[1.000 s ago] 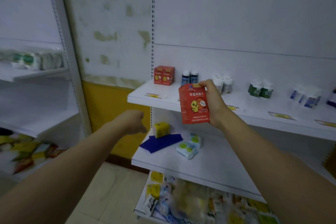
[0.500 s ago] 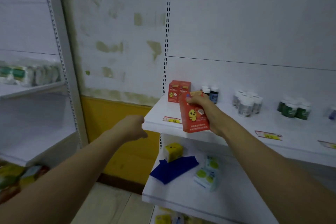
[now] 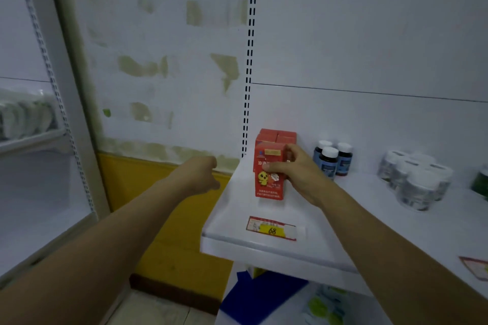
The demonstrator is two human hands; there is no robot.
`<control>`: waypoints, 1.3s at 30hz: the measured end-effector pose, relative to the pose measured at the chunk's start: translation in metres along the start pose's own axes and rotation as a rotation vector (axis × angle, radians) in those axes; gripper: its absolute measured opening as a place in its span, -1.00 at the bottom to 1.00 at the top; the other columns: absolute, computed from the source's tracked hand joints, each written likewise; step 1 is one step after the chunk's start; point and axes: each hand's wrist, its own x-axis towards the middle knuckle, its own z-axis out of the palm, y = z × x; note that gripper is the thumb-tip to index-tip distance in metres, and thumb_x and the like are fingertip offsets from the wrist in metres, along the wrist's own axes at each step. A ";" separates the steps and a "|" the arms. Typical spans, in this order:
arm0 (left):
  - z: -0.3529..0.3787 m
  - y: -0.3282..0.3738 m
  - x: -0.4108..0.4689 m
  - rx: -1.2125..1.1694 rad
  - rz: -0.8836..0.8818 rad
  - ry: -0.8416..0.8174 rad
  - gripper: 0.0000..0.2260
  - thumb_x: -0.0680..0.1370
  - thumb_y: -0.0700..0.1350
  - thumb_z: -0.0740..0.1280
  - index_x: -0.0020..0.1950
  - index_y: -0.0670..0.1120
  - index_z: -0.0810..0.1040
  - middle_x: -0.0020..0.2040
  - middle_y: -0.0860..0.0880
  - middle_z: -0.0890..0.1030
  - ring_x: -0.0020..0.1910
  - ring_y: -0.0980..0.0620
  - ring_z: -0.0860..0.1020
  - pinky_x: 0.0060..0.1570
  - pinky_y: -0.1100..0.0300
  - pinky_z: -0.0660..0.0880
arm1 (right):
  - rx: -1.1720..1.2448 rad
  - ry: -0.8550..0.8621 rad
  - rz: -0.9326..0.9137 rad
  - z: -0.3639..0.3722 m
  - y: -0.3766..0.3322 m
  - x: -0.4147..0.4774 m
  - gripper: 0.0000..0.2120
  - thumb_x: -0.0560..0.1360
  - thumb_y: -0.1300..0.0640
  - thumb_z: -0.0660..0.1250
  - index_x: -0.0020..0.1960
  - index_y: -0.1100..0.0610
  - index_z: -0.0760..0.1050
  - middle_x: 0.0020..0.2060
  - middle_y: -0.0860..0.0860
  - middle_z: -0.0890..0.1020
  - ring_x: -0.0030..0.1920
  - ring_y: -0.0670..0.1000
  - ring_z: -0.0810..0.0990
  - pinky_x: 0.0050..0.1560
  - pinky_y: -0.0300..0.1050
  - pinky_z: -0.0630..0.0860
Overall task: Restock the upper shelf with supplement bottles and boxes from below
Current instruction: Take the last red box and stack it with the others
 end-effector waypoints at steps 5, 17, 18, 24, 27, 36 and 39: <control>0.014 -0.005 0.045 0.007 0.051 -0.044 -0.50 0.52 -0.09 0.36 0.43 -0.11 0.31 0.35 -0.13 0.43 0.19 -0.10 0.50 0.01 0.17 0.43 | -0.169 0.019 0.031 0.005 0.017 0.027 -0.46 0.35 0.24 0.51 0.25 0.07 0.38 0.10 -0.05 0.56 0.15 -0.01 0.55 0.08 -0.17 0.46; 0.026 -0.014 0.115 0.020 0.169 -0.118 -0.49 0.51 -0.08 0.37 0.43 -0.12 0.31 0.36 -0.14 0.43 0.28 -0.12 0.45 0.15 0.13 0.41 | -0.478 0.177 0.018 0.016 0.018 0.070 -0.44 0.37 0.24 0.50 0.29 0.14 0.35 0.18 0.01 0.57 0.01 -0.12 0.53 -0.10 -0.37 0.44; 0.027 -0.015 0.117 0.014 0.174 -0.123 -0.49 0.51 -0.08 0.37 0.43 -0.12 0.32 0.36 -0.13 0.43 0.28 -0.12 0.45 0.15 0.13 0.41 | -0.497 0.187 0.021 0.017 0.019 0.071 -0.43 0.37 0.23 0.50 0.29 0.15 0.34 0.19 0.01 0.56 0.03 -0.10 0.54 -0.05 -0.33 0.45; 0.029 -0.016 0.124 -0.002 0.199 -0.130 -0.49 0.50 -0.07 0.39 0.41 -0.11 0.34 0.34 -0.12 0.45 0.25 -0.11 0.47 0.12 0.14 0.42 | -0.649 0.241 -0.018 0.020 0.019 0.074 -0.40 0.35 0.18 0.53 0.30 0.13 0.33 0.22 0.03 0.55 0.15 -0.02 0.56 0.07 -0.22 0.43; 0.031 -0.014 0.126 0.020 0.202 -0.132 -0.48 0.50 -0.04 0.40 0.41 -0.11 0.33 0.34 -0.12 0.45 0.28 -0.12 0.45 0.18 0.10 0.41 | -0.663 0.250 -0.053 0.021 0.018 0.075 -0.33 0.34 0.21 0.54 0.32 0.09 0.25 0.23 0.05 0.53 0.18 0.01 0.56 0.12 -0.18 0.48; 0.030 -0.013 0.123 0.023 0.217 -0.143 -0.48 0.51 -0.05 0.38 0.42 -0.13 0.33 0.35 -0.13 0.45 0.27 -0.12 0.45 0.13 0.13 0.41 | -0.978 0.200 -0.048 0.020 0.010 0.079 -0.36 0.38 0.14 0.50 0.36 0.05 0.28 0.31 0.10 0.30 0.23 0.10 0.47 0.24 -0.03 0.47; 0.029 -0.013 0.118 0.028 0.232 -0.136 -0.50 0.51 -0.06 0.38 0.41 -0.13 0.33 0.34 -0.12 0.46 0.25 -0.10 0.47 0.07 0.17 0.40 | -0.945 0.191 -0.045 0.019 0.013 0.076 -0.23 0.36 0.17 0.51 0.44 0.02 0.19 0.34 0.10 0.30 0.27 0.10 0.45 0.29 0.01 0.46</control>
